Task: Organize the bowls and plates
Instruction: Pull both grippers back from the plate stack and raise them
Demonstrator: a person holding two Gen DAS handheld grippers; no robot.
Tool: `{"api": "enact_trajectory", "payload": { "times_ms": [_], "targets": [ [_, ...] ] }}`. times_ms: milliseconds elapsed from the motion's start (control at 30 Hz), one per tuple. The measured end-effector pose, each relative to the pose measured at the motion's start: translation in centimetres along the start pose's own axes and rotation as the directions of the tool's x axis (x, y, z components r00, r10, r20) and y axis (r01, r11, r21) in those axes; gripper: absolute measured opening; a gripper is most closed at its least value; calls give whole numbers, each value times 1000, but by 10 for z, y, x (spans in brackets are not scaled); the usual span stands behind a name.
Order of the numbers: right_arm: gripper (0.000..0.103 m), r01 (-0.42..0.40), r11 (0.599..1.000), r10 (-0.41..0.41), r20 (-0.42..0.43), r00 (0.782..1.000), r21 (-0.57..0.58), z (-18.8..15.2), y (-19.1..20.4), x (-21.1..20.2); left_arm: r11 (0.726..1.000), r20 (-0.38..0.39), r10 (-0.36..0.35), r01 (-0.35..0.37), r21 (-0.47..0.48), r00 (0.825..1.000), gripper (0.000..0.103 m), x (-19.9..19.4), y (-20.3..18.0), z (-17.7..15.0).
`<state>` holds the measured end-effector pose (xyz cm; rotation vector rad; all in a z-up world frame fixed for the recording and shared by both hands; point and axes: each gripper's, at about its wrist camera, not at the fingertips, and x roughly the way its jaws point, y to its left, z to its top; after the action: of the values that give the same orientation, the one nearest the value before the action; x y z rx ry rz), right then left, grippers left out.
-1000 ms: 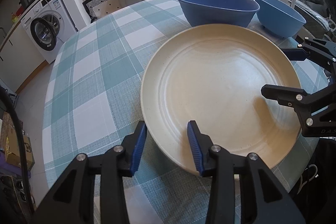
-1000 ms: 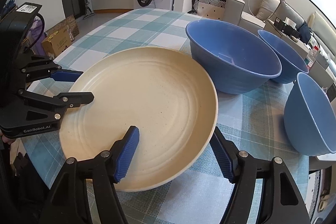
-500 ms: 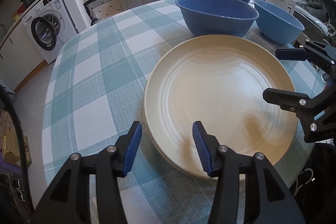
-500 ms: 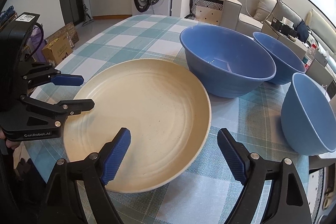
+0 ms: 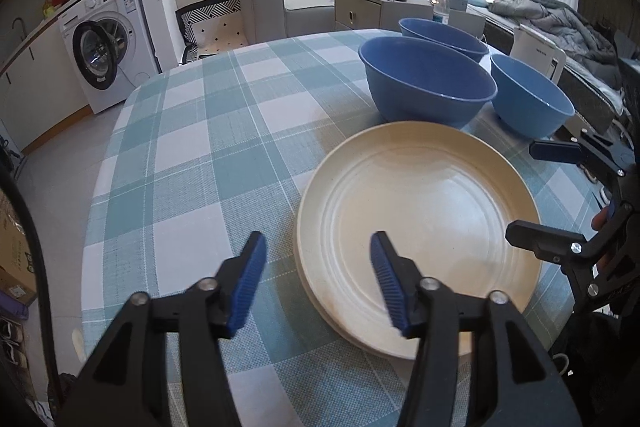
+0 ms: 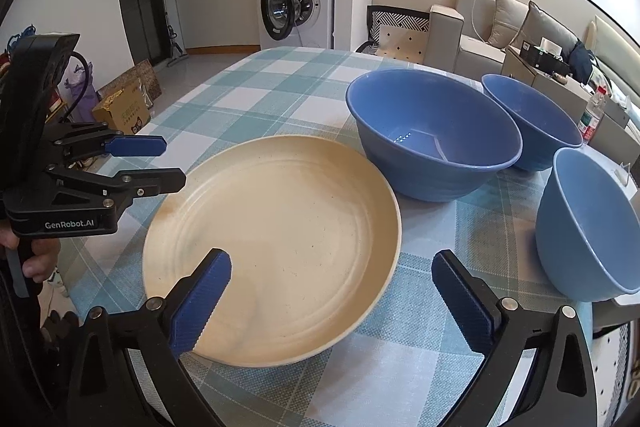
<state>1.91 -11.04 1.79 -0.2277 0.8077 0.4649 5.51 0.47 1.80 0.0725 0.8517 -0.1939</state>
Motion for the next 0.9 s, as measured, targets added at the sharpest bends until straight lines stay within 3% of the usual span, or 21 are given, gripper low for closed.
{"api": "enact_trajectory", "payload": {
  "times_ms": [67, 133, 267, 667, 900],
  "targets": [
    [102, 2, 1000, -2, 12, 1000, -1, 0, -1, -3, 1000, 14, 10, -10, -17, 1000, 68, -1, 2, 2],
    [102, 1, 1000, -1, 21, 1000, 4, 1, -2, -5, 999, 26, 19, -18, -34, 999, 87, -3, 2, 3],
    [102, -7, 1000, 6, 35, 999, 13, 2, -6, -8, 999, 66, 5, -2, -41, 998, 98, -10, -3, 6],
    [102, -10, 999, 6, 89, 996, 46, 5, -22, -24, 997, 151, -53, 62, -55, 987, 103, -15, -23, 19],
    [102, -2, 999, -6, 137, 991, 55, 17, -35, -42, 997, 177, -43, 53, -55, 983, 103, -18, -31, 34]
  ]
}}
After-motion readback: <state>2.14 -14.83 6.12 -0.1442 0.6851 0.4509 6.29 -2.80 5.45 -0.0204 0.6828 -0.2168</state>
